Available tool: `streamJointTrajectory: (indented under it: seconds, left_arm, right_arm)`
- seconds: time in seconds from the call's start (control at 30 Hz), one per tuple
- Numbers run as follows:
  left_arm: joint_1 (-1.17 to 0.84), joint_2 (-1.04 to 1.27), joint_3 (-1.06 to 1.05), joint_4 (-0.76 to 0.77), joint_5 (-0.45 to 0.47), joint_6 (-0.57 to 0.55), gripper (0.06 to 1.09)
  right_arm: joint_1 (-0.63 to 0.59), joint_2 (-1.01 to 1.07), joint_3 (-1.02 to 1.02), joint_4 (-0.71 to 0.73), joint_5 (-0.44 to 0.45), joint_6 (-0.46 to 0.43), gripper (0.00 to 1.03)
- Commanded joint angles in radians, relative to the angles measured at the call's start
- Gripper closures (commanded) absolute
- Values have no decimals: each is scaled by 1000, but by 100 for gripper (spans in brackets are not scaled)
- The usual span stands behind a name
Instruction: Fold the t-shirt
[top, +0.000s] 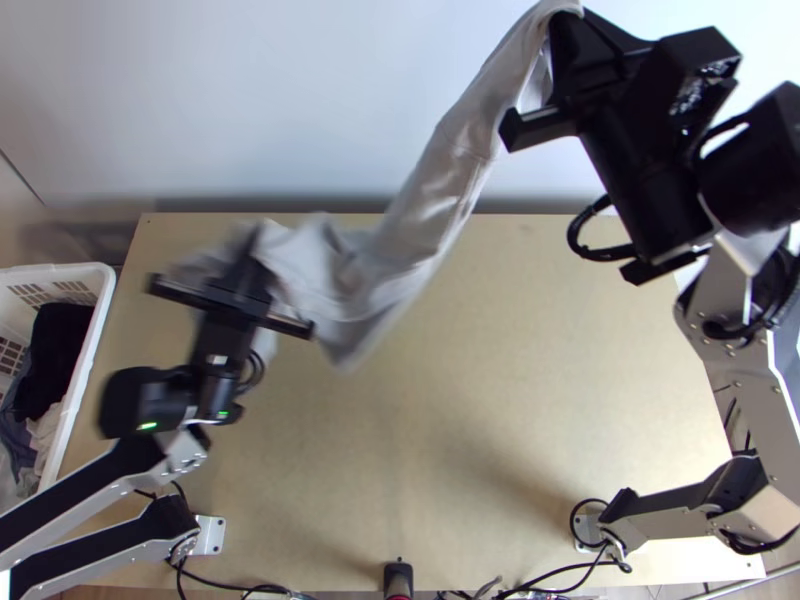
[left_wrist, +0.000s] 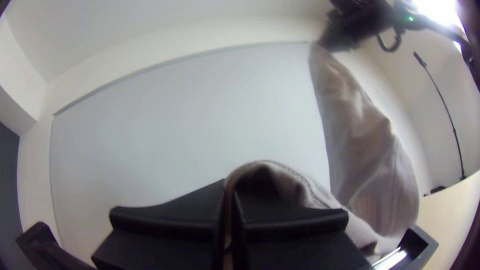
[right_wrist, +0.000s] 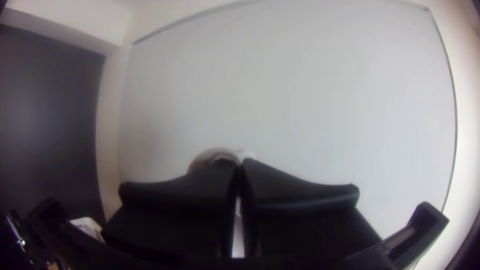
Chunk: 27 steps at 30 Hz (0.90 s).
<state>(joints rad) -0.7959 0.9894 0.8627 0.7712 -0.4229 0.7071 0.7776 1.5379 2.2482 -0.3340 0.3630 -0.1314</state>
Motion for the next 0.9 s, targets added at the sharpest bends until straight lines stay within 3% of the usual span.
streamJointTrajectory:
  seconds: [0.0,0.1,0.2,0.4,0.73,0.87]
  left_arm:
    - [37,-86,108,-23,3,-40,105]
    - [80,-83,108,-21,3,-81,105]
    - [104,-75,107,-23,3,-116,105]
    - [112,-55,90,-21,7,-159,105]
    - [216,45,111,-7,50,-264,105]
    - [259,137,148,-3,70,-317,105]
  right_arm:
    - [65,-50,-4,-175,-1,10,100]
    - [109,-76,-48,-324,-2,42,100]
    - [196,-167,-202,-333,-6,52,100]
    - [275,-252,-329,-507,-76,200,100]
    - [296,-309,-374,-637,-182,306,100]
    - [310,-334,-421,-697,-274,334,100]
